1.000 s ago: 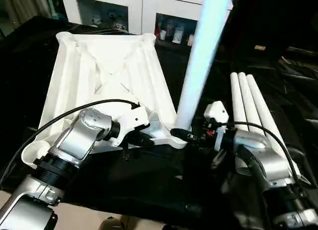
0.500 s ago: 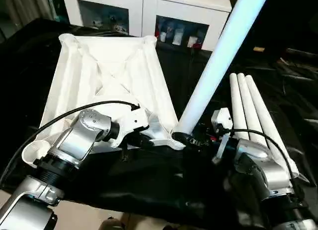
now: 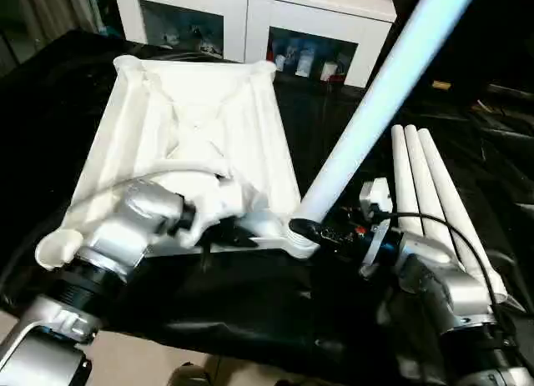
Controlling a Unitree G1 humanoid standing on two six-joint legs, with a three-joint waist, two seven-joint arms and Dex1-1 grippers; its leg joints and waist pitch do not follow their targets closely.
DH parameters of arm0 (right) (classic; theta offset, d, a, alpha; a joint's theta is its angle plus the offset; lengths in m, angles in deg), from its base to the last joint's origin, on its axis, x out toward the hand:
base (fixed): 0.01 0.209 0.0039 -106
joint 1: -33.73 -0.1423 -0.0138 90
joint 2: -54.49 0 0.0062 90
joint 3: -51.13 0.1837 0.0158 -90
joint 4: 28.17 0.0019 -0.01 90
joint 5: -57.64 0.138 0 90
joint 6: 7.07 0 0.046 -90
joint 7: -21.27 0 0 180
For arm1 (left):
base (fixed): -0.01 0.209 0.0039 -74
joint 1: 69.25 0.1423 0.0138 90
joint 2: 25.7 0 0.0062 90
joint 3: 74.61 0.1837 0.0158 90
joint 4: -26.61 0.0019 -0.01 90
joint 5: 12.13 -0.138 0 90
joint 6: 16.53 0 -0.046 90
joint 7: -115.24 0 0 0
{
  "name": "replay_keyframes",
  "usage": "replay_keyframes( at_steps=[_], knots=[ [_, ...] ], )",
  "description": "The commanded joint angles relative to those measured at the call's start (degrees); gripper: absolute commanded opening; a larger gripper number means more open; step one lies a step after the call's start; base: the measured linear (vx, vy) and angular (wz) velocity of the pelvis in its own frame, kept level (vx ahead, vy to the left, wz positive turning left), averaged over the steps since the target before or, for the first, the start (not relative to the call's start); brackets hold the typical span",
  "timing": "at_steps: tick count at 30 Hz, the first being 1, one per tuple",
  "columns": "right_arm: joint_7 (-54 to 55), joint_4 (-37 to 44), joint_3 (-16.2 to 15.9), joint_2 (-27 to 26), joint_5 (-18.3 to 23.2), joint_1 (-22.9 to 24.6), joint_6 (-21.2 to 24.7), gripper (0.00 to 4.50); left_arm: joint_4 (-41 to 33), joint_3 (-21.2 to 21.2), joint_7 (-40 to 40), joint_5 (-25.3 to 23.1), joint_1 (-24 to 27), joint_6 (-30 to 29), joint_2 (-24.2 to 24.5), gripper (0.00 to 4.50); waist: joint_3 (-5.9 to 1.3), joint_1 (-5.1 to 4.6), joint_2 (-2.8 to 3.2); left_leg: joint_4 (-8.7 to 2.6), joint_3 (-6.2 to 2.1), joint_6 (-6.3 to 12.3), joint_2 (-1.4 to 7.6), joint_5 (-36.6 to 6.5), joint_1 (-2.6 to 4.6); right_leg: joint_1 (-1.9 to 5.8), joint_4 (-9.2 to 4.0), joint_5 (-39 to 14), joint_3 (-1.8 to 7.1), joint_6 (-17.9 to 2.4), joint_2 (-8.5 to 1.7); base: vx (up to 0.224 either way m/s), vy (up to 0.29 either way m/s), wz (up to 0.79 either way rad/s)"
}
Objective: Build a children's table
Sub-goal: Insert table leg to table base
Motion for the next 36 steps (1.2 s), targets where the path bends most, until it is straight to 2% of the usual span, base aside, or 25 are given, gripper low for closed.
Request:
replay_keyframes(
  at_steps=[1, 4, 5, 8, 13, 17, 22, 29, 30, 34, 36],
  knots=[
    [-0.4, 2.8, 1.0, 0.9, 1.2, 0.4, 0.9, 2.41, -2.3, -2.2, -1.9, 3.8, -0.9, -3.2, 0.1, 0.79, -4.59, -0.22, 0.68, -3.37, -0.59, 3.62, 2.28, -2.7, 0.35, 4.06, -3.54, 1.6, 4.37, -11.4, -7.16, 0.0, 0.0, 0.0],
    [-0.3, 3.9, 0.7, 0.7, 1.4, 0.4, 1.6, 2.41, -3.9, -4.7, -2.7, 8.0, -1.7, -6.7, -0.4, 1.03, -4.56, -0.24, 0.72, -3.38, -0.63, 3.02, 2.11, -3.3, 0.32, 4.1, -3.83, -1.4, 4.35, -9.9, -7.02, 0.0, 0.0, 0.0],
    [-0.1, 4.0, 0.5, 0.5, 1.3, 0.4, 1.8, 2.41, -4.5, -5.6, -2.7, 9.8, -2.1, -8.1, -1.0, 1.24, -4.64, -0.2, 0.77, -3.3, -0.59, 2.74, 2.1, -3.2, 0.39, 4.02, -3.74, -1.5, 4.36, -10.1, -7.0, 0.0, 0.0, 0.0],
    [0.1, 4.2, -0.1, 0.3, 0.9, 0.3, 2.3, 2.41, -5.0, -7.1, -0.8, 12.2, -3.1, -10.1, -3.1, 1.4, -4.67, -0.16, 0.73, -3.24, -0.54, 2.83, 2.08, -2.9, 0.37, 4.0, -3.72, -0.9, 4.33, -10.1, -6.84, 0.0, 0.0, 0.0],
    [-0.2, 4.6, -1.1, 0.7, 0.1, 0.2, 3.0, 2.41, -2.8, -7.9, 4.7, 11.2, -5.0, -8.4, -6.4, 1.74, -4.83, 0.11, 0.65, -3.06, -0.57, 3.38, 2.05, -2.2, 0.28, 4.15, -3.7, 0.2, 4.33, -9.4, -6.82, 0.0, 0.0, 0.0],
    [-0.2, 5.1, -1.2, 0.7, 0.0, 0.3, 3.5, 2.4, -1.5, -8.1, 6.9, 10.8, -6.1, -8.4, -7.7, 2.14, -4.81, 0.05, 0.53, -3.06, -0.59, 3.36, 1.96, -2.5, 0.24, 4.21, -3.89, -1.1, 4.28, -8.5, -6.75, 0.0, 0.0, 0.0],
    [-0.1, 5.0, -1.3, 0.7, -0.3, 0.1, 3.7, 2.4, 0.6, -7.9, 9.6, 9.3, -7.4, -7.5, -8.9, 2.54, -4.94, 0.03, 0.47, -2.94, -0.61, 3.83, 1.87, -1.0, 0.12, 4.27, -3.72, 0.8, 4.29, -8.3, -6.69, 0.0, 0.0, 0.0],
    [-0.3, 4.7, -1.9, 1.3, -0.7, -0.3, 4.7, 2.4, -2.0, -9.4, 9.4, 14.6, -7.5, -9.6, -11.7, 2.96, -5.05, 0.07, 0.27, -2.88, -0.62, 3.88, 2.03, -1.2, 0.11, 4.34, -3.55, 1.3, 4.22, -9.4, -6.83, 0.0, 0.0, 0.0],
    [-0.3, 4.4, -2.1, 1.5, -1.1, -0.4, 4.7, 2.4, -2.8, -9.4, 8.8, 15.7, -7.2, -10.4, -11.8, 3.18, -5.09, 0.12, 0.38, -2.81, -0.61, 3.97, 1.96, -1.1, 0.06, 4.35, -3.53, 1.3, 4.22, -9.3, -6.8, 0.0, 0.0, 0.0],
    [-0.5, 3.9, -2.6, 1.9, -1.8, -0.5, 5.0, 2.4, -4.0, -9.4, 8.3, 17.2, -6.7, -11.7, -12.2, 3.28, -5.1, 0.13, 0.33, -2.79, -0.59, 3.96, 1.97, -0.9, 0.1, 4.33, -3.55, 1.2, 4.23, -9.3, -6.79, 0.0, 0.0, 0.0],
    [-0.6, 3.7, -2.9, 2.2, -2.2, -0.7, 5.3, 2.4, -4.3, -8.9, 7.9, 17.0, -6.4, -11.7, -12.5, 2.97, -5.13, 0.12, 0.31, -2.8, -0.58, 3.88, 1.97, -1.3, 0.1, 4.38, -3.69, 0.2, 4.24, -8.8, -6.79, 0.0, 0.0, 0.0]
  ],
)
